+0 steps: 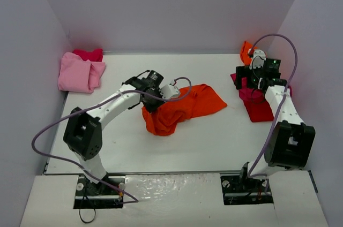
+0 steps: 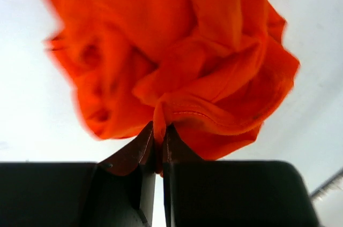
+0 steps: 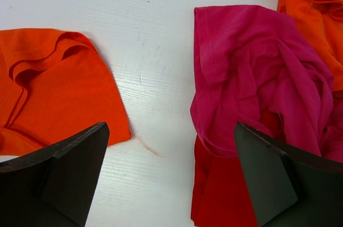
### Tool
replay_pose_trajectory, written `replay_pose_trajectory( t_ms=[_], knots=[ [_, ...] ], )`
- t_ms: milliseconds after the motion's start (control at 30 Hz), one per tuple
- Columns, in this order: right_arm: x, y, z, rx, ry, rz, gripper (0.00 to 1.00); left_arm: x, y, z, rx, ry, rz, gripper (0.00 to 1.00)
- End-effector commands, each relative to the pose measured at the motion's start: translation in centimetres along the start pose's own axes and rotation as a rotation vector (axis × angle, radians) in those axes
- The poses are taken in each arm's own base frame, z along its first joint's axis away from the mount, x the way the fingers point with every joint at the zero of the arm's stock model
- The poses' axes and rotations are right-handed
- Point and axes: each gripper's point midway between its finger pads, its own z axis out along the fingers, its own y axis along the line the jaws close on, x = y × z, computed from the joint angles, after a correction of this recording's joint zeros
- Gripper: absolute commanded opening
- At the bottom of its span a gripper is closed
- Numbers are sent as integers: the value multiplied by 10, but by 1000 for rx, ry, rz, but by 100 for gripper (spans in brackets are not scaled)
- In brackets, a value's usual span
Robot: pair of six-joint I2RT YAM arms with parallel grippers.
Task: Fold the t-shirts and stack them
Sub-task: Flatten out the tshirt
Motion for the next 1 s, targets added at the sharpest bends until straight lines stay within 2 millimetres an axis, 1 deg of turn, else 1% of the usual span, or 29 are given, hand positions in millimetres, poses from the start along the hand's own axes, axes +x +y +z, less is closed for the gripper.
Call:
replay_pose_trajectory(
  t_ms=[0,67,100,133,167,200,233,267,300,333,367,400,467,500,533,600,733,867,967],
  knots=[
    [-29,7,-10,26,-68,-77,100,-87,73,-164,-531,-382,48,0],
    [-29,12,-6,18,-59,-83,100,-99,86,-246,-694,-498,3,0],
    [-28,13,-5,17,-55,-85,100,-97,90,-259,-723,-511,-29,0],
    [-28,16,-5,11,-51,-93,100,-98,93,-293,-767,-573,-64,0],
    [-28,20,-4,2,-48,-103,100,-100,92,-334,-799,-656,-90,0],
    [-27,24,-3,-5,-46,-113,100,-101,87,-365,-809,-725,-101,0],
    [-28,26,-3,-11,-49,-124,100,-101,79,-391,-813,-780,-95,0],
    [-28,27,-3,-10,-49,-127,100,-98,77,-405,-825,-804,-93,0],
    [-28,27,-3,-12,-47,-127,100,-95,70,-425,-840,-837,-89,0],
    [-28,28,-2,-13,-47,-126,100,-93,64,-438,-844,-866,-88,0],
    [-28,28,-3,-13,-47,-127,100,-91,59,-446,-839,-887,-82,0],
    [-28,29,-2,-14,-46,-126,100,-89,54,-447,-823,-889,-63,0],
    [-29,30,-4,-16,-50,-127,100,-86,51,-440,-798,-866,-45,0],
    [-30,31,-4,-18,-52,-130,100,-87,47,-430,-761,-848,-13,0],
    [-30,32,-5,-20,-54,-130,100,-90,39,-415,-694,-833,39,0],
    [-31,32,-6,-17,-57,-130,100,-89,41,-391,-649,-786,39,0],
    [-32,31,-6,-15,-57,-132,100,-93,54,-386,-679,-778,9,0],
    [-30,30,-5,-11,-51,-133,100,-101,51,-386,-656,-788,32,0],
    [-28,31,-4,-13,-45,-134,100,-110,54,-381,-647,-786,40,1]
  ],
)
